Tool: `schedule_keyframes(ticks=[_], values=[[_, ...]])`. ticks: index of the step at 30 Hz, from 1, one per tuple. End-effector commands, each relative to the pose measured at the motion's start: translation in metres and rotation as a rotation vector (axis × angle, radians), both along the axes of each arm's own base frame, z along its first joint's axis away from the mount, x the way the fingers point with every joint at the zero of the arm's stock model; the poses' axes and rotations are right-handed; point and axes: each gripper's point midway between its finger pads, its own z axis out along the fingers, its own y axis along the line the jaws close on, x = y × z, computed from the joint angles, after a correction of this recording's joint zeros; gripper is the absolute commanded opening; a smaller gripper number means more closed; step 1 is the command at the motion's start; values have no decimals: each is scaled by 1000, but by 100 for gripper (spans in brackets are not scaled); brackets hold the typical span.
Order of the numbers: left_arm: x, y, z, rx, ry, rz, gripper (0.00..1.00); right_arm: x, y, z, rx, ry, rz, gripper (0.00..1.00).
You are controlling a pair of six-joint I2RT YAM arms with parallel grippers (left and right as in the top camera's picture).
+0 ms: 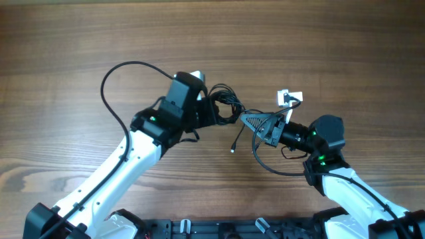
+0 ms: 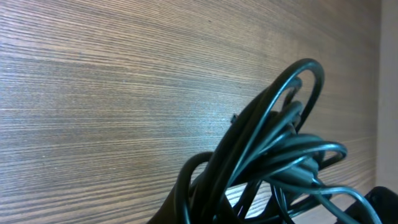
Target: Untangle cables
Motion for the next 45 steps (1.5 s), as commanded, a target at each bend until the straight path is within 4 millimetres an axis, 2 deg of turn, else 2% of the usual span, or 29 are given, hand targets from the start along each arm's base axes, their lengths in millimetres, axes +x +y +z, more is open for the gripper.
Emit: schedule_keyframes(ticks=[1,5,8,10,13,14,18,21,22,23,25,26,27,30,33,36,41,45], values=[[-3,-14,0,42,-51,-6,4,8,-4,4,15,9,-44,7],[-4,-36,12,-3,-109,-52,4,9,1,-5,2,44,-56,7],[-15,-62,25,-74,-140,-157,4,19,0,-30,-60,117,-148,7],[-32,-78,28,-85,-173,-329,4,29,-9,-45,-92,170,-231,6],[-69,-100,35,-151,-215,-632,4,38,-16,-45,-97,163,-291,9],[-81,-102,35,-161,-222,-714,4,39,-17,-45,-103,156,-305,10],[-103,-101,31,-167,-243,-885,4,39,-16,-45,-101,157,-299,12],[-106,-104,36,-186,-283,-931,4,35,-14,-45,-102,154,-274,18],[-100,-101,34,-161,-289,-907,4,35,-13,-44,-113,133,-266,24],[-87,-92,28,-110,-289,-855,4,35,-13,-44,-129,105,-262,45],[-55,-69,20,-38,-254,-686,4,36,-17,-44,-129,98,-262,65],[-35,-52,18,-23,-227,-566,4,36,-19,-43,-121,102,-253,84],[-25,-44,19,-30,-213,-504,4,35,-21,-42,-115,103,-239,100],[8,-10,22,-82,-152,-287,4,33,-29,-40,-100,111,-214,100],[22,11,22,-124,-93,-145,4,35,-34,-40,-97,114,-217,100],[30,22,20,-158,-33,-13,4,33,-34,-46,-105,145,-215,100],[38,37,14,-252,126,316,4,20,-34,-73,-144,285,-190,100],[32,54,-2,-291,280,583,4,-2,-10,-63,-136,215,-32,100]])
